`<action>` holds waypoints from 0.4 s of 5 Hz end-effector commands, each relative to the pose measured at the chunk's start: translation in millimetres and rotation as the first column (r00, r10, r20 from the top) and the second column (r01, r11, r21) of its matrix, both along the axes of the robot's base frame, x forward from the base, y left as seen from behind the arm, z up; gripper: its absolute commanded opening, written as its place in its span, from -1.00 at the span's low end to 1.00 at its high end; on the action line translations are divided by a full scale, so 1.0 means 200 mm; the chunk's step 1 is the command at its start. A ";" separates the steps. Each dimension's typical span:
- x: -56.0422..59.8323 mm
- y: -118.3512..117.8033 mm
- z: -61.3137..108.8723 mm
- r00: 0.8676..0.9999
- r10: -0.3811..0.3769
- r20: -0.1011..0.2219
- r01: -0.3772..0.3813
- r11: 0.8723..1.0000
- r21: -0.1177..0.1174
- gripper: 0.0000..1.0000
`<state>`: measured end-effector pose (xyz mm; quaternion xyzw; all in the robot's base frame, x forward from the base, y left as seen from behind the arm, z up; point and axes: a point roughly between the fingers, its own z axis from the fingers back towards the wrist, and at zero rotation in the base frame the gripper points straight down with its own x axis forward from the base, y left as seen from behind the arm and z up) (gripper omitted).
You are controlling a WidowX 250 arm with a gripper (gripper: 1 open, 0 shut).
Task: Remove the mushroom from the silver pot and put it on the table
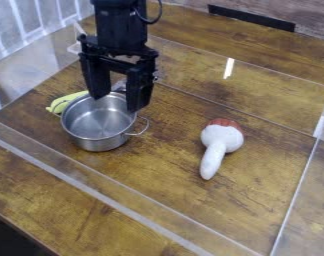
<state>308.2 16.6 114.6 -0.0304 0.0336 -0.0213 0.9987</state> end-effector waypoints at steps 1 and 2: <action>0.05 0.04 0.11 0.998 0.002 0.062 -0.003 1.000 0.013 1.00; 0.07 0.05 0.17 0.997 -0.014 0.076 0.012 1.000 0.026 1.00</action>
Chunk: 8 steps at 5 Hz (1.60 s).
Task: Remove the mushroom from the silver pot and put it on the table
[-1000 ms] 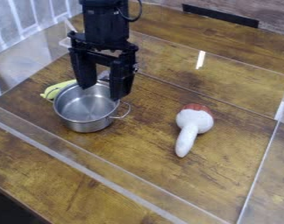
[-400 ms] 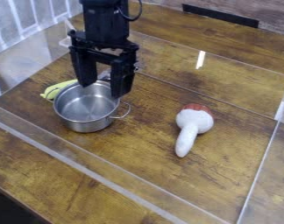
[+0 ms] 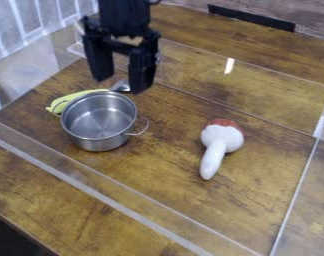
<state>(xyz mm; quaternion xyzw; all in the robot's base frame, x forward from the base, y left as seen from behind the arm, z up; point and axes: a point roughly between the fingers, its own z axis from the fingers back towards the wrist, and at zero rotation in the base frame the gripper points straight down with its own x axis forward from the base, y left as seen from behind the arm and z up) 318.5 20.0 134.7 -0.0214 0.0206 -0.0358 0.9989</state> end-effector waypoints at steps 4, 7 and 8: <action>0.04 0.06 0.09 0.995 0.094 0.033 -0.095 0.995 0.023 1.00; 0.12 -0.09 0.08 0.999 -0.038 0.004 0.038 0.999 0.017 1.00; 0.06 -0.10 0.09 1.000 -0.026 0.005 0.026 0.999 0.022 1.00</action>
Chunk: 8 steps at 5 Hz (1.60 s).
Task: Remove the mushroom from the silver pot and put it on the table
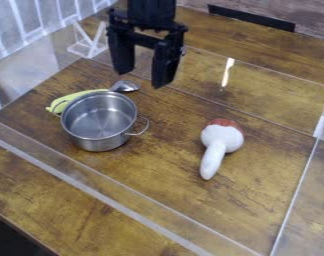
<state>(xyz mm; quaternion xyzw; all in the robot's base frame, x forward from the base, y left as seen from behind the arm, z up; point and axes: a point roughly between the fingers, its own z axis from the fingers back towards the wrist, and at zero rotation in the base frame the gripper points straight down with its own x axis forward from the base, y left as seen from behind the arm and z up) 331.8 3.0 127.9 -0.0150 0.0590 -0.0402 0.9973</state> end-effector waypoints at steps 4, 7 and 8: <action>-0.11 -0.04 0.16 0.993 -0.022 0.116 0.019 0.999 0.028 1.00; -0.10 0.13 0.14 0.992 0.045 0.117 -0.049 0.998 0.032 1.00; -0.09 0.10 0.13 0.993 0.022 0.115 -0.025 0.999 0.028 1.00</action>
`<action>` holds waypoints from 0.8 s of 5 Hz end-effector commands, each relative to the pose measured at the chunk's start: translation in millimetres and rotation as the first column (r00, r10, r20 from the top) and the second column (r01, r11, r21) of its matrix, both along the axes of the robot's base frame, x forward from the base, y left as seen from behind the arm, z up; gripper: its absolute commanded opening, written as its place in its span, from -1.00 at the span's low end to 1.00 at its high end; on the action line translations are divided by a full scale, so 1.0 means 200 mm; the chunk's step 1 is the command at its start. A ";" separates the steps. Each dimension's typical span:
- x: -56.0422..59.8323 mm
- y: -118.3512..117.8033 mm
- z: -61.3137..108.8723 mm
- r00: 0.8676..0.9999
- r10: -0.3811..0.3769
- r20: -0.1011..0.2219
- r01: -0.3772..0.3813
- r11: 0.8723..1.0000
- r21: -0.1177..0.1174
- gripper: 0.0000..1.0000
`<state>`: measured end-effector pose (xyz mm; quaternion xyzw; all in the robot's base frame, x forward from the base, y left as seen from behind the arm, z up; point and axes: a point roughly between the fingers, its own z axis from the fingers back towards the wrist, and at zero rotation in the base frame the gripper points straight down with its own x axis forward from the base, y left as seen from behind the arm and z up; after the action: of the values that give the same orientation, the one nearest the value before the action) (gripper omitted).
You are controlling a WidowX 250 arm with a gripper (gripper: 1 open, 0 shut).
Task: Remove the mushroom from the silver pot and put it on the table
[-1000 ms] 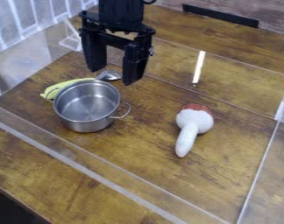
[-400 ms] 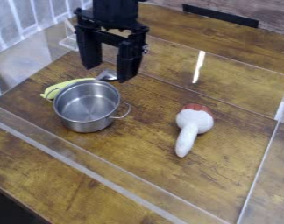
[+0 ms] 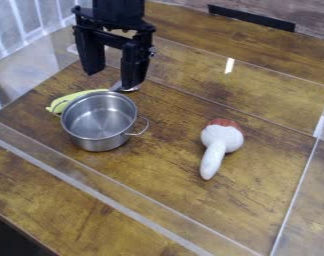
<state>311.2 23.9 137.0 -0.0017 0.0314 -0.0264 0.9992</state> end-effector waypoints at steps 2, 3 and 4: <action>0.05 -0.04 0.06 0.998 -0.044 0.054 0.044 0.999 -0.003 1.00; 0.08 -0.02 0.07 0.997 -0.048 0.053 0.048 0.999 -0.007 1.00; 0.06 -0.05 0.04 0.996 -0.078 0.037 0.079 0.997 -0.008 1.00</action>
<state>322.6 20.1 134.5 -0.0074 0.0292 -0.0552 0.9980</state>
